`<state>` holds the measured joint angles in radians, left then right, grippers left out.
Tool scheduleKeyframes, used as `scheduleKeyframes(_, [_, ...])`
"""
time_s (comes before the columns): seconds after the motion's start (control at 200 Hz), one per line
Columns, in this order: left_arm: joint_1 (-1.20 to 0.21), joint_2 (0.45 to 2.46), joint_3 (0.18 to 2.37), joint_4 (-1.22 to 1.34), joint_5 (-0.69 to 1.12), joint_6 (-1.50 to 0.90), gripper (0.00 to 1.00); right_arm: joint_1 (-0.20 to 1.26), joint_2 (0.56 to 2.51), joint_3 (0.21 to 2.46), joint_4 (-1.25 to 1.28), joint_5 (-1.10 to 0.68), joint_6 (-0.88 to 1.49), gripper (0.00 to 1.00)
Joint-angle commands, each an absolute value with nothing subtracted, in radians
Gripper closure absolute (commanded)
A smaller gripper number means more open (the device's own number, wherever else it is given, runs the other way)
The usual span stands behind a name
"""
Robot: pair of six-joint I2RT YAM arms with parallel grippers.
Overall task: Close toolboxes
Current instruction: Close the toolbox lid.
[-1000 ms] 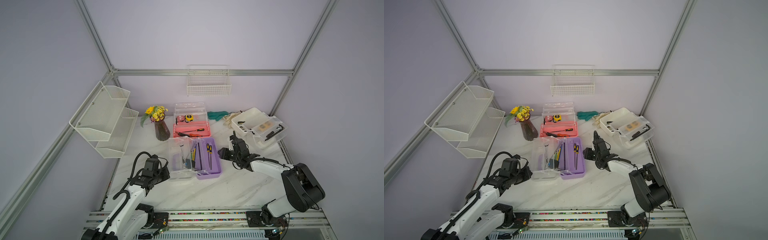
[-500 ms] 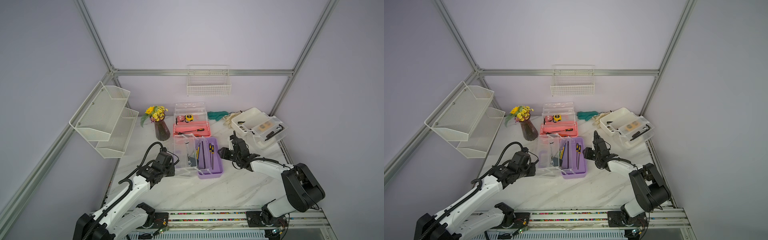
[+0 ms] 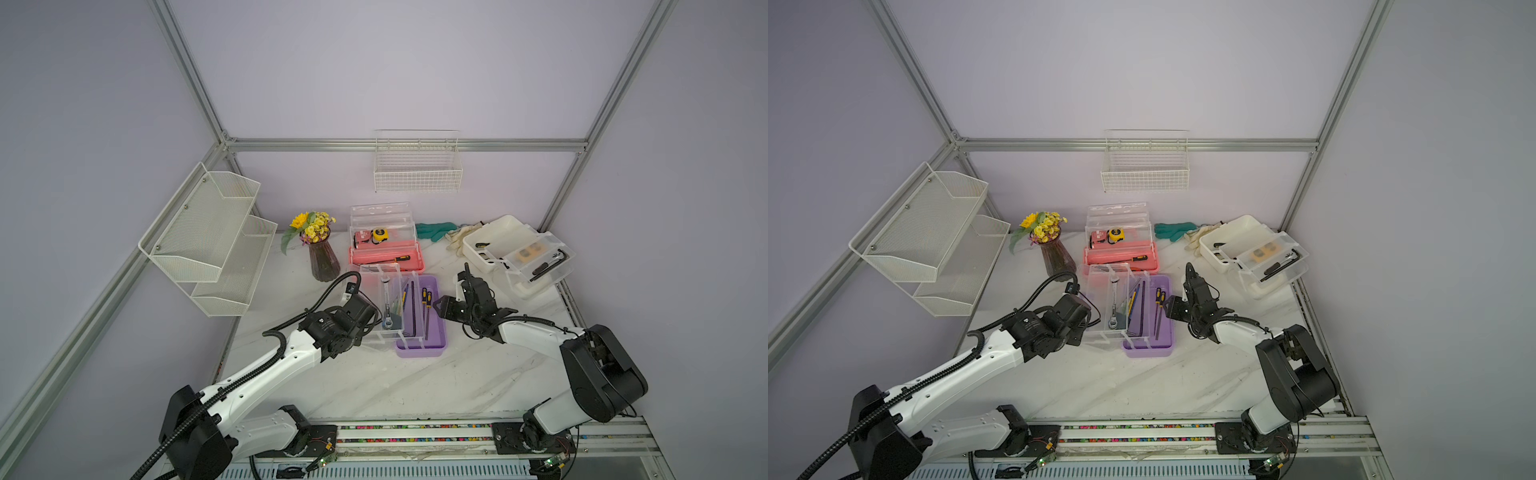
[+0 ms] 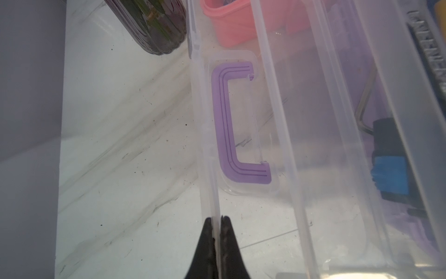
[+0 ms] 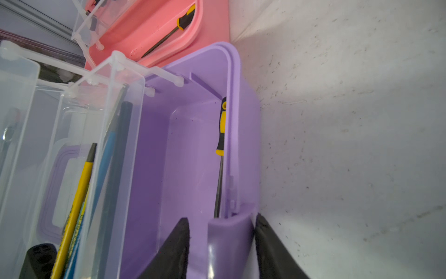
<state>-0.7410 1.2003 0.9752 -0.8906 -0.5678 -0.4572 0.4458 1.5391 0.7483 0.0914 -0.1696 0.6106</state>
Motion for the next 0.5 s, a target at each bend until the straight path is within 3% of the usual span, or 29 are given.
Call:
scheduleKeyframes(0.0, [-0.792, 1.217, 1.103, -0.689, -0.672, -0.386, 1.00, 0.459, 1.547, 0.773, 0.125, -0.166, 0.635, 0.54])
scheduleKeyframes(0.25, [-0.921, 1.301, 1.206, -0.688, -0.800, -0.298, 1.00, 0.461, 1.561, 0.779, 0.134, -0.177, 0.650, 0.56])
scheduleKeyframes(0.495, [-1.011, 1.444, 1.308, -0.679, -0.800, -0.266, 1.00, 0.462, 1.577, 0.776, 0.167, -0.190, 0.662, 0.57])
